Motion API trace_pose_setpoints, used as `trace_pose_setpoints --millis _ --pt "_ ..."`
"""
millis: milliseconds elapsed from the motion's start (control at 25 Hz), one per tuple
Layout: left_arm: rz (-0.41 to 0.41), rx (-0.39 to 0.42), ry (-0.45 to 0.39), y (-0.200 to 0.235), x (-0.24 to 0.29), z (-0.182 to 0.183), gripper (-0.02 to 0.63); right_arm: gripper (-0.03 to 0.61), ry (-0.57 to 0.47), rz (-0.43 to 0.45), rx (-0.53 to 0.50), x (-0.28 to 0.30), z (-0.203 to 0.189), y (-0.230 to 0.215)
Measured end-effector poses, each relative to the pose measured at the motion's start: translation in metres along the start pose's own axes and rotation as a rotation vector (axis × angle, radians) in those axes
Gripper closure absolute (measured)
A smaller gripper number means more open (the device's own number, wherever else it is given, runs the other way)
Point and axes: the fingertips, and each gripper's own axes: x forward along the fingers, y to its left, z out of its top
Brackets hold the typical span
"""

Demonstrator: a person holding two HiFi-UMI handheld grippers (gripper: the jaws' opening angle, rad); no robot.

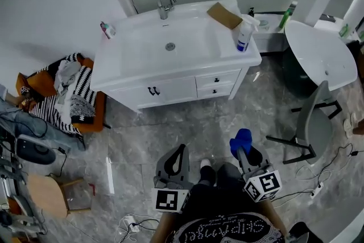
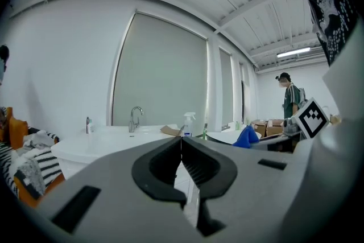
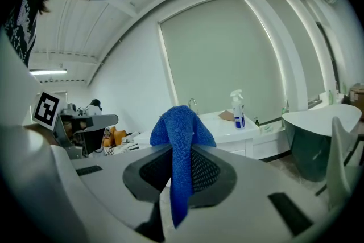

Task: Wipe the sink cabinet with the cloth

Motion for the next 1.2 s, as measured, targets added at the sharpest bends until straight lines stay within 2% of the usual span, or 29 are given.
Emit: trace_pose_setpoints --millis 160,360,440,600,760,880,960,1080,1200 --pt "0.003 -0.036 0.001 0.004 0.013 -0.001 0.608 0.520 -0.001 0.002 0.007 0.009 -0.001 -0.007" --pt "-0.032 -0.010 0.040 0.003 0.041 -0.011 0.608 0.520 0.015 0.006 0.009 0.024 0.004 -0.022" --pt "-0.027 -0.031 0.028 0.002 0.056 -0.005 0.607 0.520 0.020 0.019 0.008 0.032 0.010 -0.029" --pt "-0.023 -0.041 0.021 -0.003 0.083 0.004 0.607 0.520 0.044 0.069 -0.009 0.048 0.019 -0.045" --pt "-0.018 -0.030 0.024 -0.011 0.102 0.006 0.607 0.520 0.070 0.117 -0.068 0.064 0.028 -0.061" --pt "0.016 -0.065 -0.022 -0.015 0.112 0.016 0.607 0.520 0.069 0.133 -0.111 0.068 0.033 -0.071" --pt "0.029 -0.066 -0.034 -0.018 0.116 0.018 0.608 0.520 0.061 0.156 -0.109 0.070 0.036 -0.077" --pt "0.030 -0.038 -0.008 -0.023 0.120 0.010 0.607 0.520 0.053 0.211 -0.106 0.072 0.037 -0.078" --pt "0.040 -0.062 -0.015 -0.029 0.121 0.011 0.608 0.520 0.052 0.230 -0.111 0.072 0.036 -0.078"
